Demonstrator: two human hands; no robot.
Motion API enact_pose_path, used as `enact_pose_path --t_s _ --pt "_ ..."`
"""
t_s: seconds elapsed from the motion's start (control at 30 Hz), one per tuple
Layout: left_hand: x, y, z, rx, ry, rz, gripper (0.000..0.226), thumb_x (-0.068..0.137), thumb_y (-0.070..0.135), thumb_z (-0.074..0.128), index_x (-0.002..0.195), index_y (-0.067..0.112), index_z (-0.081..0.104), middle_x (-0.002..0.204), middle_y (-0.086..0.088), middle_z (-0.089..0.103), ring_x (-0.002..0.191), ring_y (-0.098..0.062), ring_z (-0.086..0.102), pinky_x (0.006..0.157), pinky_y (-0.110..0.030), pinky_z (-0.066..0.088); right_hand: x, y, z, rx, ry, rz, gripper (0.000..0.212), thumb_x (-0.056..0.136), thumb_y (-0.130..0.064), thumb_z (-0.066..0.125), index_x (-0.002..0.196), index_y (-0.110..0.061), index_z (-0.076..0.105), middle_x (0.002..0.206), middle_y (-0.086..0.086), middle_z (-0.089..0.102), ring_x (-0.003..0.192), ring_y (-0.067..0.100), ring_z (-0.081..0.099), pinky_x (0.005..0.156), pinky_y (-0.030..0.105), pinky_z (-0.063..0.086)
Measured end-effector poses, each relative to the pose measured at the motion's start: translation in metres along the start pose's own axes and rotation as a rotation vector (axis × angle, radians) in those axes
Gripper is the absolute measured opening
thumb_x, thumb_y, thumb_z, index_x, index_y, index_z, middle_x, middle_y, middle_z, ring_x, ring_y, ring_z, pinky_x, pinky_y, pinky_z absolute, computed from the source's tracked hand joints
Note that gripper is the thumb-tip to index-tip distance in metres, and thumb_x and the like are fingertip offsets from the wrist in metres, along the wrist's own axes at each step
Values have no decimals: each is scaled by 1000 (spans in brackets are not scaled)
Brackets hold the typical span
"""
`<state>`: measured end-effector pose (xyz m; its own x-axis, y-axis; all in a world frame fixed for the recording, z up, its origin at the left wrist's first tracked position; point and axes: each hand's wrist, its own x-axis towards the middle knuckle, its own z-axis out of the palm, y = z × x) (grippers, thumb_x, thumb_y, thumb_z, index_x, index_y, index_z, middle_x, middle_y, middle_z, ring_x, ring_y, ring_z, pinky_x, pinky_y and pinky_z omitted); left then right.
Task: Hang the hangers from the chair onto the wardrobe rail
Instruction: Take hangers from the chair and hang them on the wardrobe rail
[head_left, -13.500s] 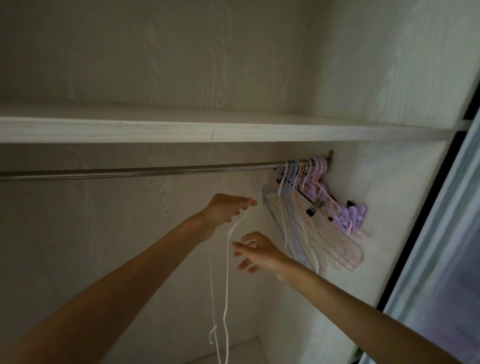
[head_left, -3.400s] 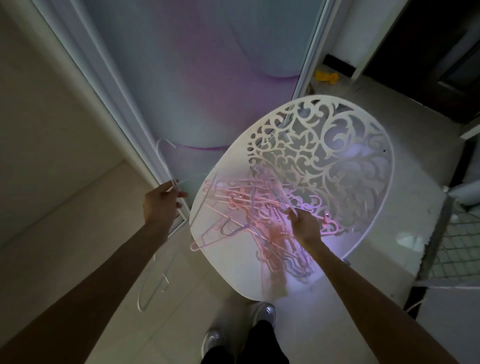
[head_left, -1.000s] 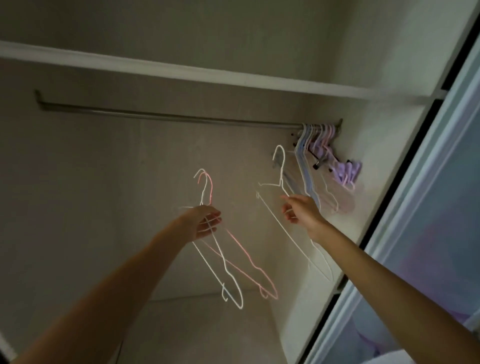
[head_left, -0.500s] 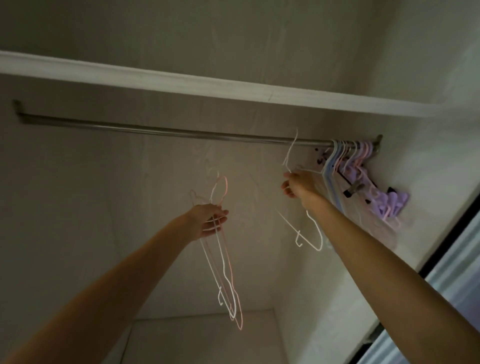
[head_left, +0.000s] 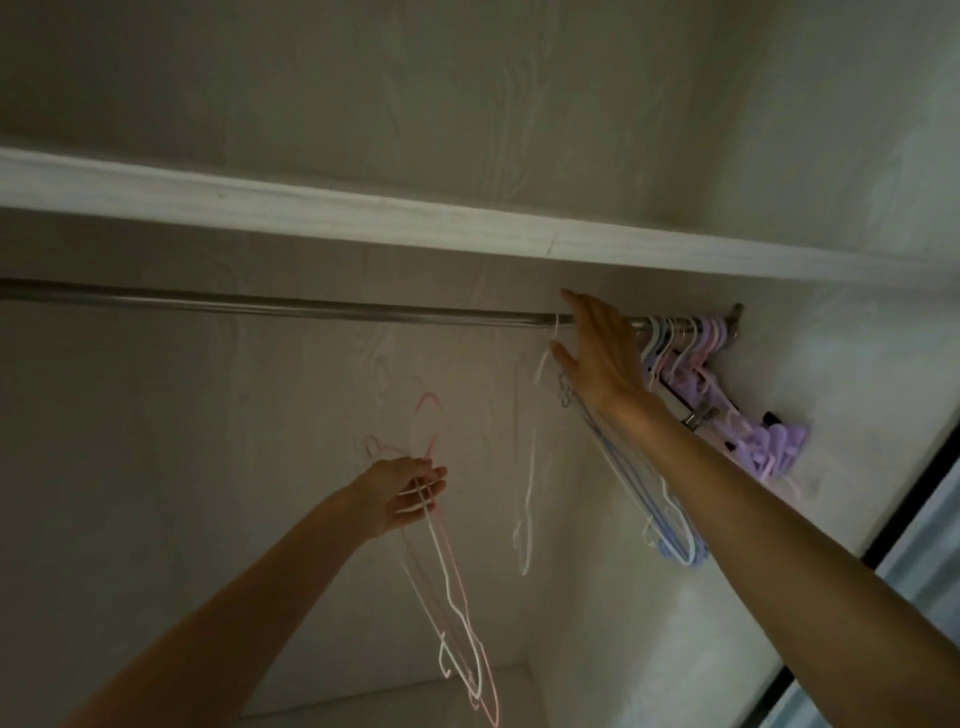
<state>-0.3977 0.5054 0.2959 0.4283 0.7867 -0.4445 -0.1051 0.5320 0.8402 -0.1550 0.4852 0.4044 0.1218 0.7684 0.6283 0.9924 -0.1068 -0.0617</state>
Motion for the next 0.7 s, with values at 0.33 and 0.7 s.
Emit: enact_pose_path --t_s 0.33,0.7 --pt "14 23 11 41 -48 15 16 88 -2 52 83 13 55 71 2 70 78 -13 61 71 -29 49 8 31 13 -191 48 -6 49 87 -20 58 134 -16 47 143 9 44 133 30 36 110 43 23" --pt "23 33 32 90 -95 14 16 88 -2 53 82 13 53 87 -1 65 78 -12 62 74 -28 49 2 85 0 -184 111 134 46 77 -15 68 123 -13 59 132 15 54 123 35 46 107 46 29"
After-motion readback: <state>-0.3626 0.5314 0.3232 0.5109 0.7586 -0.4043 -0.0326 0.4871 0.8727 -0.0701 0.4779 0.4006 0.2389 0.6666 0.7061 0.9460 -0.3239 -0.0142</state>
